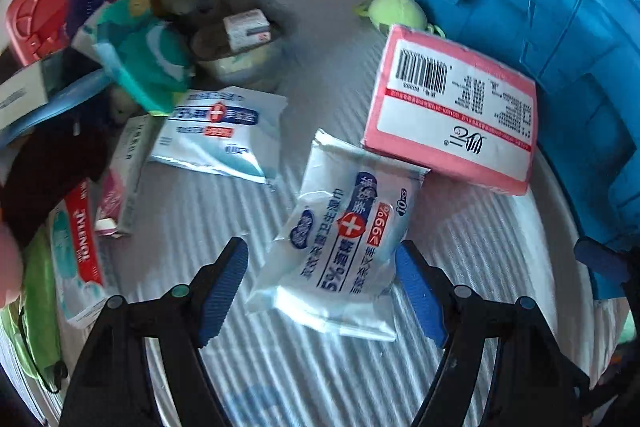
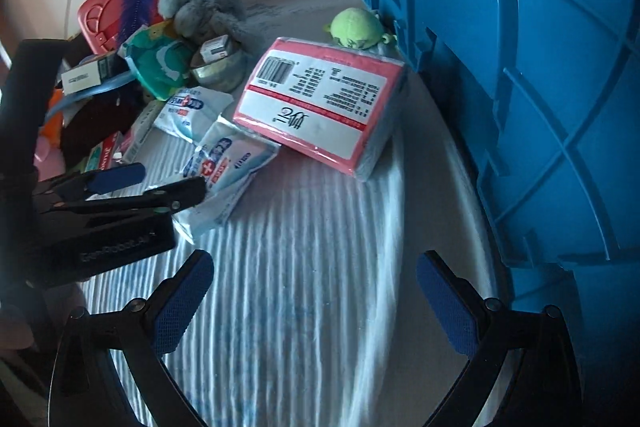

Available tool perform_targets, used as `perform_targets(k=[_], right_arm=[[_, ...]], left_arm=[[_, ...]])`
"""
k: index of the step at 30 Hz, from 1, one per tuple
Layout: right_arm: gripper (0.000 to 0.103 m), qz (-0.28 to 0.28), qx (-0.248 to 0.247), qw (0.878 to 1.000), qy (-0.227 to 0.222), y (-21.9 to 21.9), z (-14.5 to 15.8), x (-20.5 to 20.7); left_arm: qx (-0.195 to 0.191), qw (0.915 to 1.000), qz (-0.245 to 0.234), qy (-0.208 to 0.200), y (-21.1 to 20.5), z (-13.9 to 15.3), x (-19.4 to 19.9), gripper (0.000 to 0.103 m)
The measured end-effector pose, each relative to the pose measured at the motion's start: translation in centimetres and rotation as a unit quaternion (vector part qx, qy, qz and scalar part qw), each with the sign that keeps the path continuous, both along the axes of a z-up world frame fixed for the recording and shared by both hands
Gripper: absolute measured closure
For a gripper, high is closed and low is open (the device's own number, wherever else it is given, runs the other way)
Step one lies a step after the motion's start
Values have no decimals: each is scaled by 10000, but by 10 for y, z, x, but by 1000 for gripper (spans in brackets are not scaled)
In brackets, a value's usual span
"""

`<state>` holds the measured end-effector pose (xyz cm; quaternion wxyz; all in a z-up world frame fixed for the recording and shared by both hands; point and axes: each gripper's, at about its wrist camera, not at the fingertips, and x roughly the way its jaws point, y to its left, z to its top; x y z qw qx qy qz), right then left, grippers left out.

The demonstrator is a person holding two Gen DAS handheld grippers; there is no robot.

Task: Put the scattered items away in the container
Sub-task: 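Grasp the white alcohol wipes pack with left tool while right tool grasps the pink-edged tissue pack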

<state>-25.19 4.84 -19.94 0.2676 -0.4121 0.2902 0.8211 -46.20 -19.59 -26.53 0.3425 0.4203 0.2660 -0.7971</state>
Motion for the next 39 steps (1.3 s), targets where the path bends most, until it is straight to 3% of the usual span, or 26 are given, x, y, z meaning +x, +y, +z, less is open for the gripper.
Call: perform_targets(k=[2,5,7,11,12,13,14,15,17,19,21,26,32,37,39], right_arm=[[0,30,54,10000,-49,4,-5,-4],[0,74,210,9998,10,11,-7,-14],[0,-187,77,9998,-16,22,-15,-21],[0,-109,-171,9998,-39,31,-33,-44],[0,-61,-133,9999,-10,30,-33,-50],[0,483,4,9988,-10,29,-31,-56],[0,887,187,9959,8,27,-28,-62],[0,886,283,9957,46,25,-26,-66],[0,1178,25,9930,92,20,-26,-76],[2,2076,-353,9772,274,0,-21,-82],[2,2627,-206,9642,288,-24,-10,-78],[1,2322,651,9704,126,-16,13,-75],[0,2197,979,9705,-140,22,4,-114],[0,2354,1652,9570,-375,22,-8,-135],[0,2377,1713,9557,-267,26,-6,-135]], left_arm=[[73,9999,137,23,-6,-10,-2,27],[-22,9966,824,27,-14,-12,26,32],[-22,9924,1231,-36,-20,-15,51,37],[-26,9802,1975,-164,-24,-20,101,41],[8,9775,2105,-124,-25,-22,112,41],[68,9753,2209,-51,-25,-24,122,41],[135,9747,2230,20,-25,-25,128,41],[174,9745,2238,44,-25,-25,131,41],[182,9746,2230,22,-24,-24,134,41],[206,9745,2236,50,-22,-24,136,41],[262,9745,2227,90,-23,-24,137,41],[293,9761,2152,80,-23,-22,132,41],[243,9803,1956,96,-24,-17,115,41],[328,9833,1783,133,-26,-12,101,40],[333,9843,1728,149,-23,-11,99,40]])
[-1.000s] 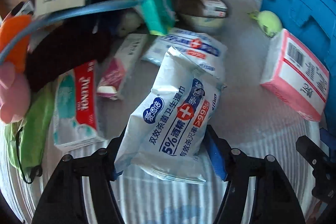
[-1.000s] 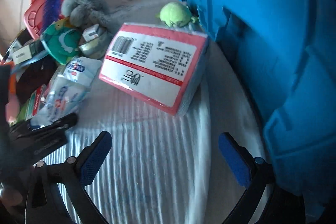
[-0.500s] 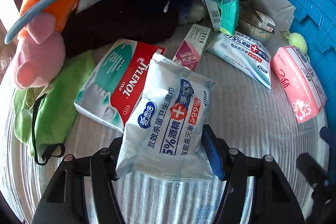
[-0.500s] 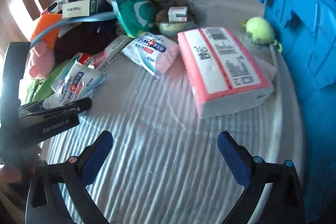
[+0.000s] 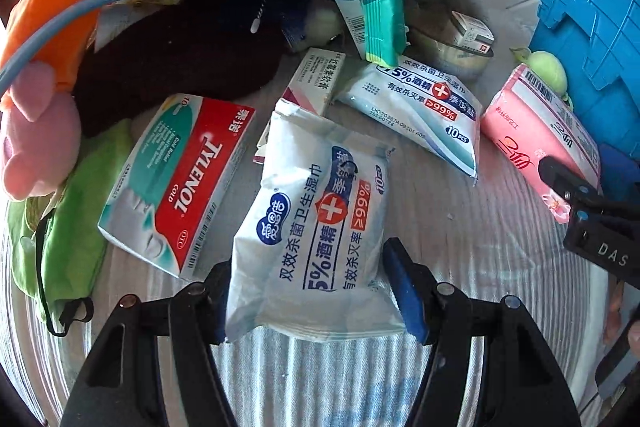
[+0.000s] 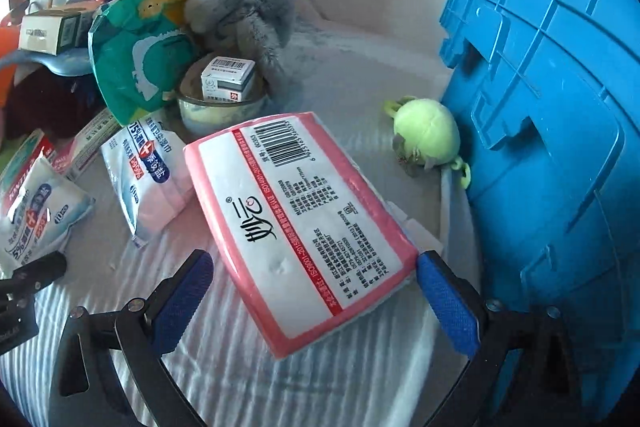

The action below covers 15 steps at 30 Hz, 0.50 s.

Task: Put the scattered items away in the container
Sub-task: 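Grasp the white alcohol wipes pack with left tool while right tool grasps the pink-edged tissue pack, then lift the wipes pack and tissue pack off the bed with both tools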

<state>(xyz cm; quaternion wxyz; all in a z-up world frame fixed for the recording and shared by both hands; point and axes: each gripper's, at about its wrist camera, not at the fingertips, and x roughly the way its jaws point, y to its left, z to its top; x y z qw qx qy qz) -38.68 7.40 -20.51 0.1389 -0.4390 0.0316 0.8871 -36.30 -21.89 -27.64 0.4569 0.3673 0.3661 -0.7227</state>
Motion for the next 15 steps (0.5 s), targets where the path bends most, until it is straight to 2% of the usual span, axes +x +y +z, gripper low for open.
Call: perform_targets(k=[2,5,9,11,15], right_arm=[[0,-30,44,9998,174,6,3,0],[0,-60,-218,9997,-86,8,-7,-4],[0,856,-711,9938,-66,-23,6,13],[0,1143,-838,9899,-24,-33,14,22],[0,842,-603,9946,81,-23,20,14]], left_arm=[[-50,10000,-17,-56,3,0,-2,40],[-2,10000,31,-6,4,2,-1,40],[11,9999,126,-1,2,4,-1,40],[44,9999,117,28,1,5,-3,40],[64,10000,36,3,1,8,-12,40]])
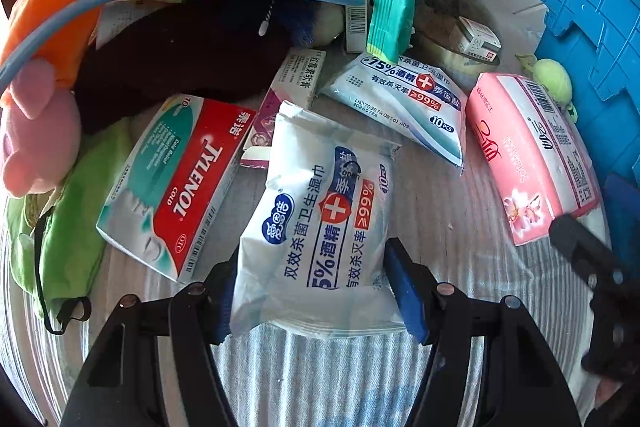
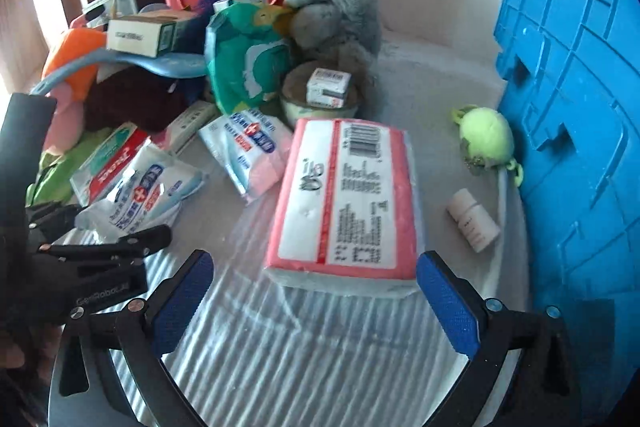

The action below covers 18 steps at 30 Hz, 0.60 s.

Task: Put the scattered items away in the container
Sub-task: 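Lift the wipes pack and tissue pack off the bed with both tools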

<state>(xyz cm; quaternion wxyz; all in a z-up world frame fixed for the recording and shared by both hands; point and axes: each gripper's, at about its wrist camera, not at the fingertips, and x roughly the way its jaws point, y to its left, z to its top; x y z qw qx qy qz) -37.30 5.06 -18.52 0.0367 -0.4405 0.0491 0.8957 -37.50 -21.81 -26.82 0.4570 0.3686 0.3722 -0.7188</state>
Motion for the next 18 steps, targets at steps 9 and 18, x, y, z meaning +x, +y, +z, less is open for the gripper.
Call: perform_targets(k=[9,18], right_arm=[[0,-326,-509,9970,-489,15,-29,-47],[0,-235,-514,9971,-515,14,-48,-44]], left_arm=[[-66,9998,-162,-94,4,4,-13,31],[-10,9995,-289,-112,15,7,-21,23]])
